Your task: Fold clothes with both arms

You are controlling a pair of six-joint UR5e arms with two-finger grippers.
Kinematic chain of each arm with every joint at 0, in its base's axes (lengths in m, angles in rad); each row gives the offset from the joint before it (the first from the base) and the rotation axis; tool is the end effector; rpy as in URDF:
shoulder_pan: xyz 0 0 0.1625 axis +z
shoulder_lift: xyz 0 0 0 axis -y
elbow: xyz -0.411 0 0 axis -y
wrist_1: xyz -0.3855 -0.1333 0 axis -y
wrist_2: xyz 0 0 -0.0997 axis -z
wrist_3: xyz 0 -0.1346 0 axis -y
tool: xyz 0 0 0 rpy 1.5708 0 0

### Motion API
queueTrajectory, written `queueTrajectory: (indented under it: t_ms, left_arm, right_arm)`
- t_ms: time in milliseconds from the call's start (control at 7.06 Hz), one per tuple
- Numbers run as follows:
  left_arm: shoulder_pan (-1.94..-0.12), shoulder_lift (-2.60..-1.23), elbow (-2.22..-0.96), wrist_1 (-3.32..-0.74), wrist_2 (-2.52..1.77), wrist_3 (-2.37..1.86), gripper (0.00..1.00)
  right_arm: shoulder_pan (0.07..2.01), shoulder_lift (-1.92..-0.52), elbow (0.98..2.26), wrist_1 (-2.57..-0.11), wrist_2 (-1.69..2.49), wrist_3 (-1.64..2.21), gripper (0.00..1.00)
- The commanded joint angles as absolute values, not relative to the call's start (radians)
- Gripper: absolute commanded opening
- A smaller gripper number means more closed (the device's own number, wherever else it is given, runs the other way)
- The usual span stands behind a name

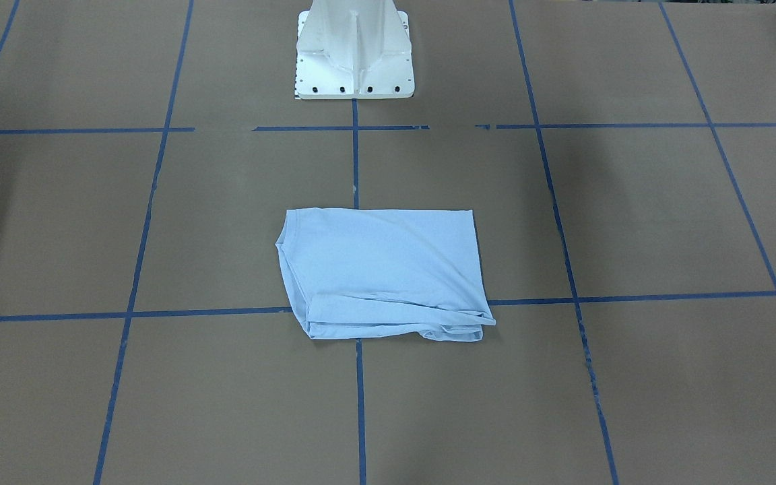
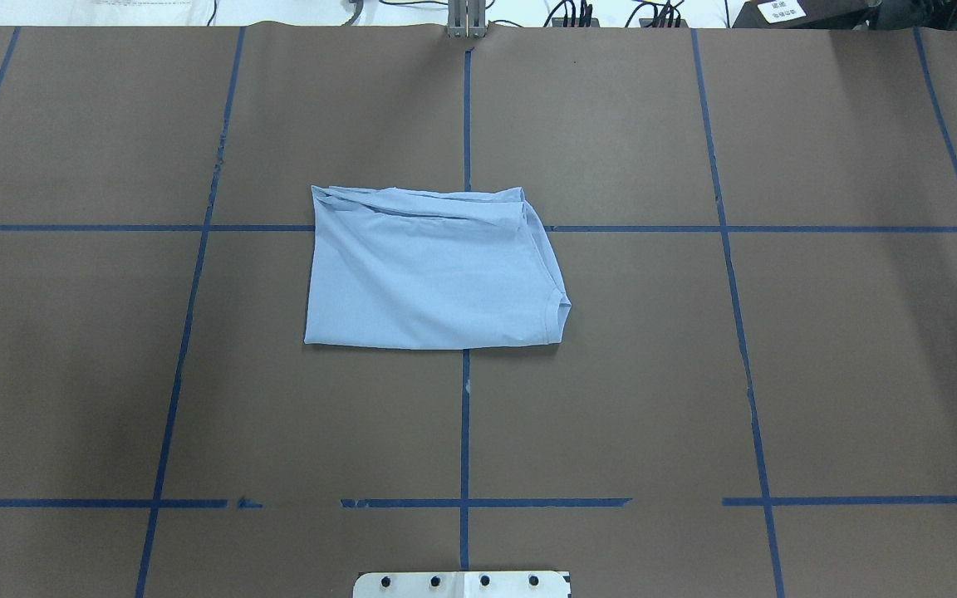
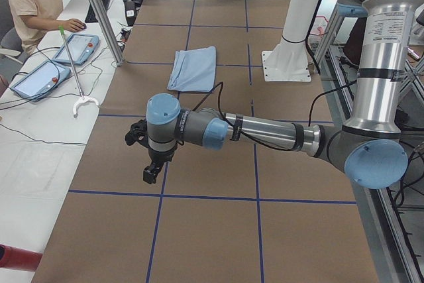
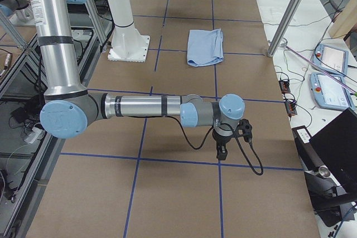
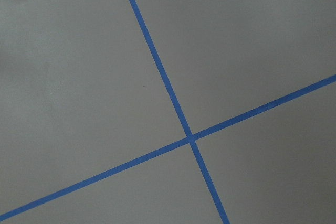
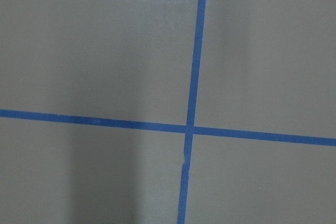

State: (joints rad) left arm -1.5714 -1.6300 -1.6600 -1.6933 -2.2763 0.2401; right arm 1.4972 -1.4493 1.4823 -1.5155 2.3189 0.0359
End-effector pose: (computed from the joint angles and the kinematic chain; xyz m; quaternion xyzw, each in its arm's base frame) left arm -0.0463 -0.5290 0.5878 0.1669 0.3246 0.1574 0.9176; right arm 0.0017 -0.5447 0.6472 0.0210 -0.3667 -0.0336 0.9295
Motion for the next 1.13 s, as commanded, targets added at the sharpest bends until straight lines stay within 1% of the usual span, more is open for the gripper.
queueTrajectory:
  t_ms: [0,142,566,991]
  left_arm:
    - [-1.572,-1.626,-1.669,-1.694,-2.281,0.244,1.00]
    - [-1.571,-1.625,-1.660,-1.692,-2.284,0.241,1.00]
    - [-1.569,-1.626,-1.635,-1.684,-2.289,0.102,1.00]
    - [-1.569,-1.623,-1.573,-1.689,-2.475,0.037,1.00]
  right_arm:
    - [1.497,-1.511,1.553,-1.514,2.324,0.035,1.00]
    - [1.497,-1.534,1.587,-1.514,2.324,0.035,1.00]
    - [1.496,-1.548,1.588,-1.514,2.326,0.035,1.00]
    - [1.496,-1.548,1.583,-1.516,2.327,0.037,1.00]
